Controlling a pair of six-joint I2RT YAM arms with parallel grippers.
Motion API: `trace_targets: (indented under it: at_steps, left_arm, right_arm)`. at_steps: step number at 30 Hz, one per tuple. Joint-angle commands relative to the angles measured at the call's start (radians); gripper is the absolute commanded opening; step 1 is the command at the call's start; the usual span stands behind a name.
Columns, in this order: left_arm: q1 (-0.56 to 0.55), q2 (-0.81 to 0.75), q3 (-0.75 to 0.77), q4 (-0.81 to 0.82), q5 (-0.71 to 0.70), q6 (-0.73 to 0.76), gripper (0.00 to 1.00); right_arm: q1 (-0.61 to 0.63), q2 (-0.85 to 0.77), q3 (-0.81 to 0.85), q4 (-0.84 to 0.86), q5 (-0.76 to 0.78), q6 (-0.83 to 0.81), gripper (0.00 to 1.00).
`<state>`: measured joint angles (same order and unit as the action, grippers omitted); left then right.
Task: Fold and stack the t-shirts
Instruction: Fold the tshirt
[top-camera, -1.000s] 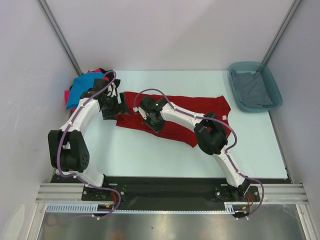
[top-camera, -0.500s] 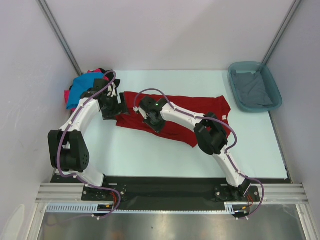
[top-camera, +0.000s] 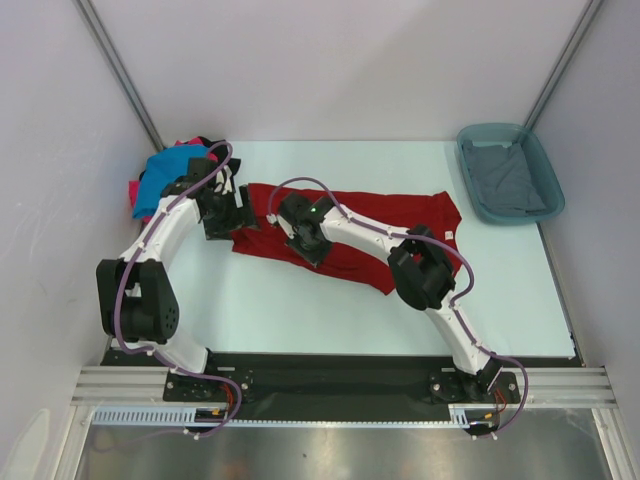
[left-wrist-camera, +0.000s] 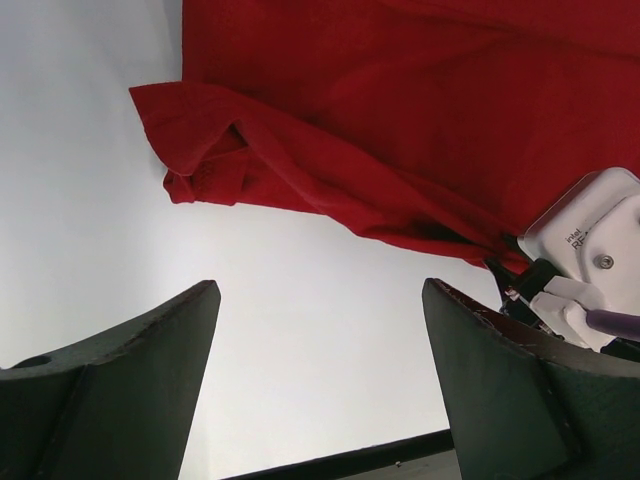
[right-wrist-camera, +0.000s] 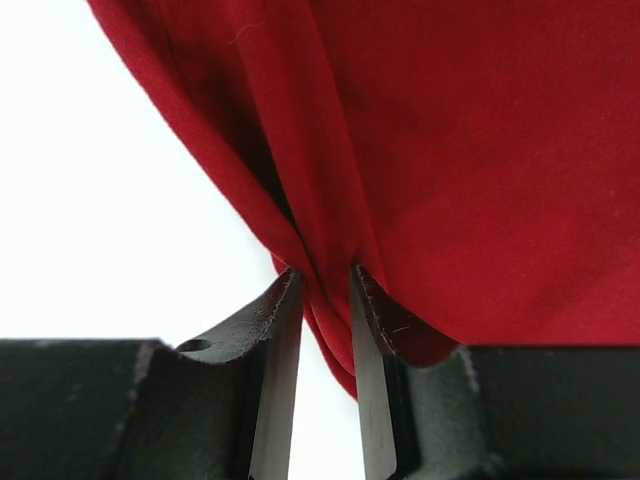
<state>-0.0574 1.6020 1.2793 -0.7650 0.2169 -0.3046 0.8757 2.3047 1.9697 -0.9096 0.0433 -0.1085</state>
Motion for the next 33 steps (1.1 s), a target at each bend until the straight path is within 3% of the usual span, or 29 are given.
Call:
trace_targets:
  at_steps: [1,14,17,19,22,33]
  left_arm:
    - [0.008,-0.001,0.017,0.007,0.018,0.021,0.89]
    - [0.008,0.001,0.020,0.009,0.019,0.021,0.89]
    - [0.008,0.001,0.017,0.009,0.021,0.021,0.89]
    - [0.008,0.001,0.017,0.009,0.019,0.021,0.89]
    - [0.008,0.001,0.012,0.010,0.021,0.021,0.89]
    - [0.008,0.006,0.009,0.012,0.025,0.019,0.89]
  right_arm:
    - [0.012,-0.051,0.034,-0.008,0.038,0.000,0.31]
    - [0.042,-0.057,0.035,-0.014,0.104,0.016,0.26]
    - [0.045,-0.054,0.037,-0.014,0.125,0.020,0.21]
    - [0.046,-0.054,0.035,-0.012,0.138,0.021,0.08]
    - [0.046,-0.057,0.038,-0.009,0.153,0.024,0.00]
    - [0.049,-0.099,0.049,0.011,0.254,0.016,0.00]
